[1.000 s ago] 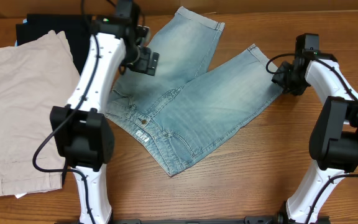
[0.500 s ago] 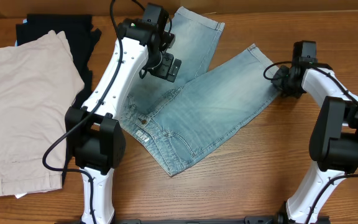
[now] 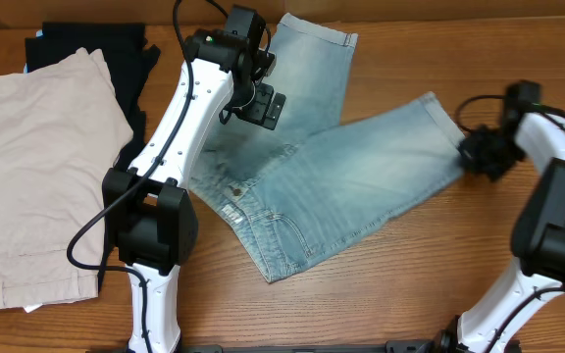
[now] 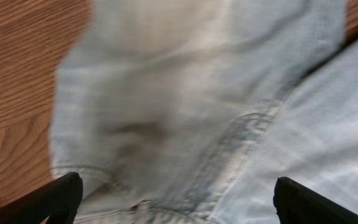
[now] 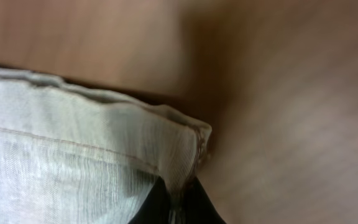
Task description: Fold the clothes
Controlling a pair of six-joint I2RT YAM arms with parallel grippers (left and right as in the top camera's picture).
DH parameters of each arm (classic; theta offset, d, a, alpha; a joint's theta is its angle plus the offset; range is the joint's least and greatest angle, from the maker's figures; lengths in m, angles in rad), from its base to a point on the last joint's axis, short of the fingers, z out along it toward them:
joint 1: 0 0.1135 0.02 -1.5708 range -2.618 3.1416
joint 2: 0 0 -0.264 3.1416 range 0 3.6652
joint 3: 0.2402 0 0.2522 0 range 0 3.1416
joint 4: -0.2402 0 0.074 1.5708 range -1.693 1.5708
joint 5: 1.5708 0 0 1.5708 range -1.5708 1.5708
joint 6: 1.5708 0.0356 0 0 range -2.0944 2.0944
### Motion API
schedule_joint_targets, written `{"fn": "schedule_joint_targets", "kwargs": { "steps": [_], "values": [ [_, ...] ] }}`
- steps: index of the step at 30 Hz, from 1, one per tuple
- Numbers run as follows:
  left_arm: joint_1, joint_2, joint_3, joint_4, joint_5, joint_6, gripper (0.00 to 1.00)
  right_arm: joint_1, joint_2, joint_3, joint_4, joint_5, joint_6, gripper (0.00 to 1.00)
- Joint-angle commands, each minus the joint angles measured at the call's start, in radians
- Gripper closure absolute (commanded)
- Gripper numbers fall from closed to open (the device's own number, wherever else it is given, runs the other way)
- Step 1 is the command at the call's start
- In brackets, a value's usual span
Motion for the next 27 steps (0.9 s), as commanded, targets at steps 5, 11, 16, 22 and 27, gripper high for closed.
{"fn": "schedule_joint_targets", "kwargs": {
  "steps": [5,11,16,22,27],
  "values": [
    [-0.006,0.001,0.019,-0.006,0.019,-0.013,0.00,-0.180,-0.003,-0.033,-0.208,0.081,0.169,0.96],
    [-0.011,0.001,0.002,-0.007,0.019,-0.012,0.00,-0.214,-0.022,-0.034,-0.258,0.113,0.161,0.96],
    [-0.011,0.001,-0.025,-0.004,0.019,-0.009,0.00,-0.209,-0.093,-0.033,-0.253,0.124,0.130,0.96],
    [-0.011,0.001,-0.060,0.021,0.019,-0.010,0.00,-0.209,-0.239,-0.022,-0.216,0.075,-0.060,0.53],
    [-0.011,0.001,-0.061,0.034,0.019,-0.010,0.00,-0.190,-0.301,0.048,-0.216,-0.062,-0.207,0.00]
  ]
}}
